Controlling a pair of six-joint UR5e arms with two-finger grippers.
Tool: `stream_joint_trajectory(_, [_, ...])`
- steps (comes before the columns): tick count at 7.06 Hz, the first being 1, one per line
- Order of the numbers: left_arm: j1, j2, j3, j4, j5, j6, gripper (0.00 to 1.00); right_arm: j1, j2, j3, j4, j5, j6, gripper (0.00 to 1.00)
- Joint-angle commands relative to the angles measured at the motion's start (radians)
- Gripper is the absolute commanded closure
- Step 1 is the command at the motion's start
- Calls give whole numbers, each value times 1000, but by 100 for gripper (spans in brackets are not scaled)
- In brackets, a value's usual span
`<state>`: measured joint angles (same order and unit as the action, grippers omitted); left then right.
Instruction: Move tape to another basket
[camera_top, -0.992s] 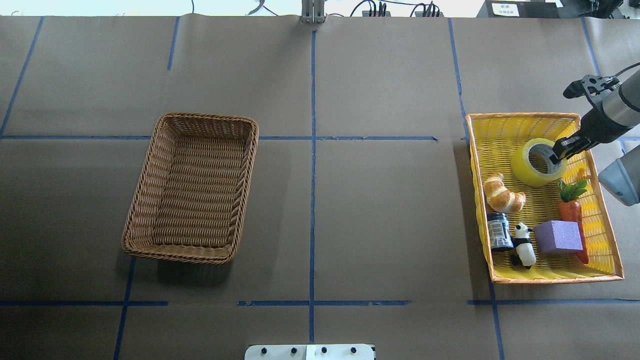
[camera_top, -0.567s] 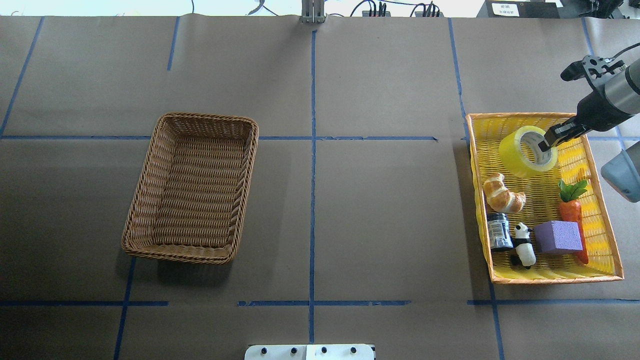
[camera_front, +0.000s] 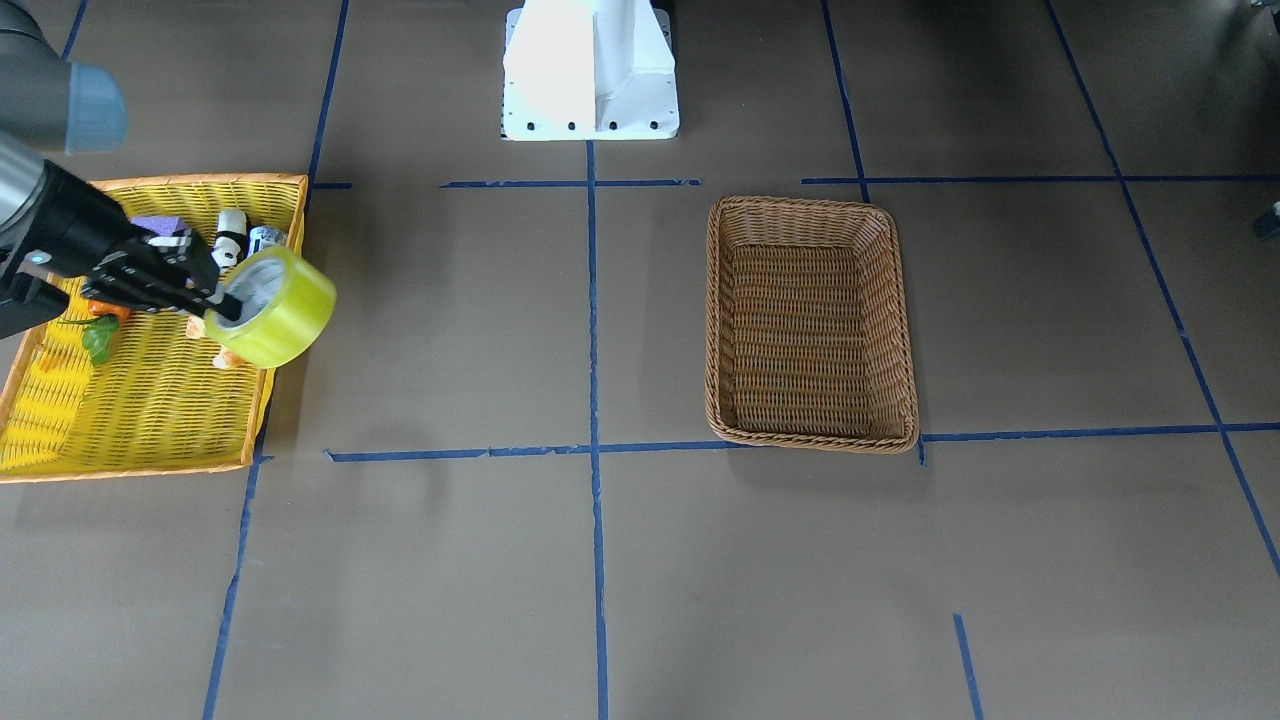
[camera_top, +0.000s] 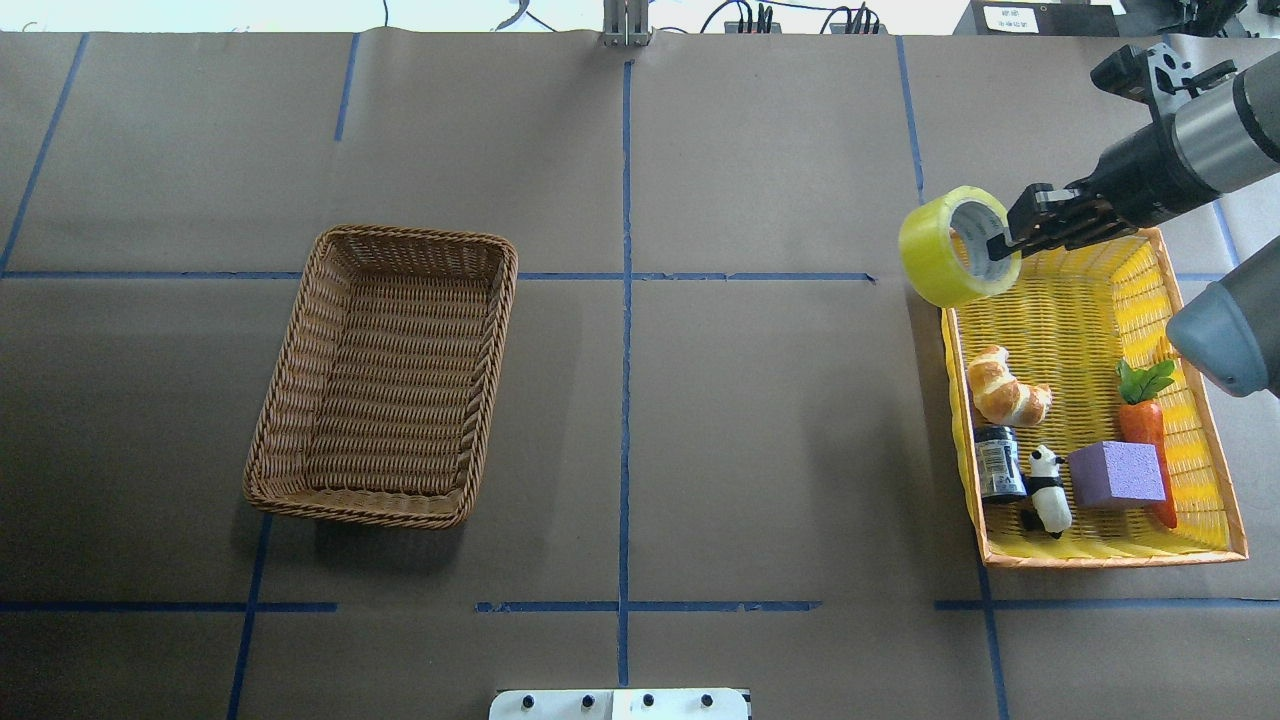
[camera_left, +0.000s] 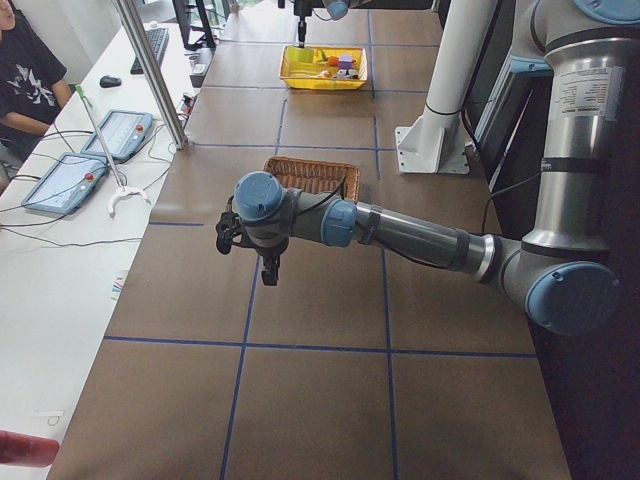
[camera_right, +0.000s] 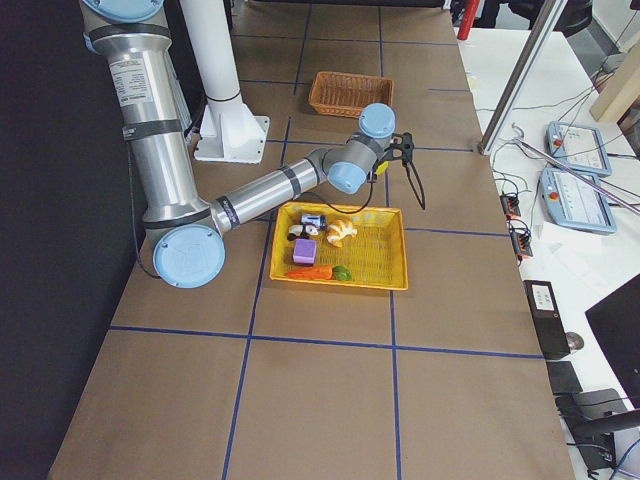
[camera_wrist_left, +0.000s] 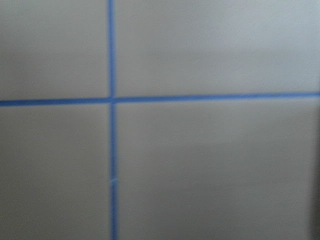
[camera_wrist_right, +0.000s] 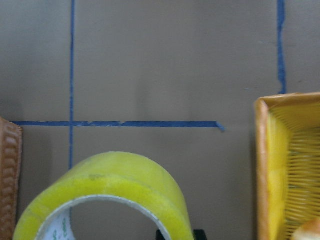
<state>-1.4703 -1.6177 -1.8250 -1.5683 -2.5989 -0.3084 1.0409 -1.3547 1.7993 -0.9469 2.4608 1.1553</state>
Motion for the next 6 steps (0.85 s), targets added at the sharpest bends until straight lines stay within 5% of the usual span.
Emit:
stream_joint_trajectory(1, [156,-167,-14,-190,-30,-481,0,-41,6,-1,277,-5,313,100])
stream_joint_trajectory(4, [381,-358,-14,-569,28,-1115,1,-125,6,-6,579,-89,577,100])
stream_joint_trajectory(6, [464,-413,-17,-839,196,-1410,0,-232,8,-6,858,-242,850,100])
